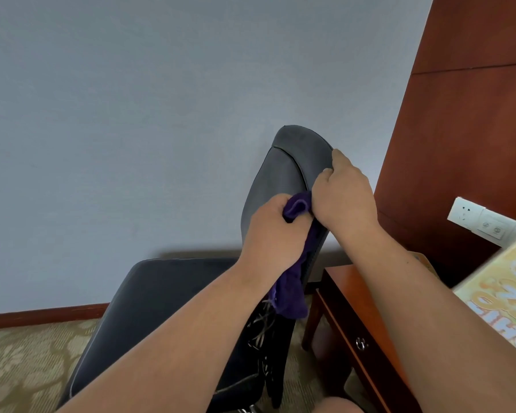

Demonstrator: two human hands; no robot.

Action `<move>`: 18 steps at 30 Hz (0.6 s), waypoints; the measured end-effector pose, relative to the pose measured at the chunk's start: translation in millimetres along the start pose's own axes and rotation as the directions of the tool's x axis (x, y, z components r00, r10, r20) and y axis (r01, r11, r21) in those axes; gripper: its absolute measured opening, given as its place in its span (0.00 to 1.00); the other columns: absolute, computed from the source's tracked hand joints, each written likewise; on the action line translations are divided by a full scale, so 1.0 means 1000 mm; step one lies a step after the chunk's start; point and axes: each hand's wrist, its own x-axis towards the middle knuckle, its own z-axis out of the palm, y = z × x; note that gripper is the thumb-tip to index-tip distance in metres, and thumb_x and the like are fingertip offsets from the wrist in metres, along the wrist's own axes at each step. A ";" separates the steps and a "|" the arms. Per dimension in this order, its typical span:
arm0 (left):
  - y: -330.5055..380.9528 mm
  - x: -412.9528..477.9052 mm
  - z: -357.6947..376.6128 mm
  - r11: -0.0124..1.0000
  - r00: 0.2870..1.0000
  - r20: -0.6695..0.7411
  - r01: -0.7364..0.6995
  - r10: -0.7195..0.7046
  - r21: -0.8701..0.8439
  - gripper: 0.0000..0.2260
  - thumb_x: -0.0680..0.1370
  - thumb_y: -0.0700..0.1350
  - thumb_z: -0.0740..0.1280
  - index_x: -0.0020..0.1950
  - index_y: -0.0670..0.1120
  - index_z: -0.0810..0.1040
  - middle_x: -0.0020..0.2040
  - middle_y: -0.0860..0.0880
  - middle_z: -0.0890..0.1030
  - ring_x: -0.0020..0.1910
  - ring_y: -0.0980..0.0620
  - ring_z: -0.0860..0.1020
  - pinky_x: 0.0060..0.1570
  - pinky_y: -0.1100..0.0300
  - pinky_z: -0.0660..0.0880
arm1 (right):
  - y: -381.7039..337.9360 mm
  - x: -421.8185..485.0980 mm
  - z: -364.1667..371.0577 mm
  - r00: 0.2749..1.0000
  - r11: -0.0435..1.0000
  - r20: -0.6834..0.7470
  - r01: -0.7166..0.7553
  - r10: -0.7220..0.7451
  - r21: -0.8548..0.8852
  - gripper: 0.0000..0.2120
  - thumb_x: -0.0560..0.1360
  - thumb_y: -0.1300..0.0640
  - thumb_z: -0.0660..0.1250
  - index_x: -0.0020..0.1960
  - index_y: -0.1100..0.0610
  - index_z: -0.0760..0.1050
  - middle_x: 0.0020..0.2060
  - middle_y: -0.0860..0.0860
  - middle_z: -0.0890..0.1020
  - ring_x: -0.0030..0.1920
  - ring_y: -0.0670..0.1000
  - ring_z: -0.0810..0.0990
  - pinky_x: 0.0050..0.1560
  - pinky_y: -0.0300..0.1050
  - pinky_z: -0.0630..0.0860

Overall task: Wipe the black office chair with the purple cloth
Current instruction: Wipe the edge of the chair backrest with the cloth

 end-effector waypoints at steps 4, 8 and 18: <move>-0.021 -0.005 -0.004 0.995 0.998 0.043 -0.038 0.034 0.095 0.07 0.82 0.53 0.64 0.47 0.51 0.74 0.39 0.51 0.79 0.39 0.50 0.79 0.41 0.54 0.77 | 0.000 -0.004 -0.005 0.999 1.000 0.039 0.011 -0.011 0.011 0.23 0.82 0.66 0.51 0.76 0.63 0.62 0.66 0.59 0.74 0.51 0.55 0.71 0.43 0.40 0.61; -0.058 -0.007 -0.018 0.986 0.991 0.086 0.091 -0.104 0.141 0.10 0.82 0.54 0.62 0.44 0.51 0.72 0.36 0.52 0.78 0.34 0.52 0.77 0.40 0.52 0.77 | -0.002 -0.002 -0.003 0.999 1.000 0.052 -0.006 0.005 0.023 0.25 0.82 0.64 0.51 0.79 0.60 0.59 0.66 0.59 0.74 0.51 0.55 0.70 0.41 0.36 0.59; -0.051 -0.001 -0.025 0.976 0.976 0.038 0.214 -0.216 0.045 0.11 0.82 0.54 0.64 0.49 0.48 0.78 0.43 0.48 0.83 0.43 0.48 0.82 0.46 0.53 0.78 | -0.002 -0.001 0.002 1.000 0.999 -0.020 -0.007 0.006 -0.041 0.13 0.81 0.59 0.52 0.61 0.61 0.70 0.50 0.59 0.78 0.43 0.57 0.72 0.42 0.46 0.66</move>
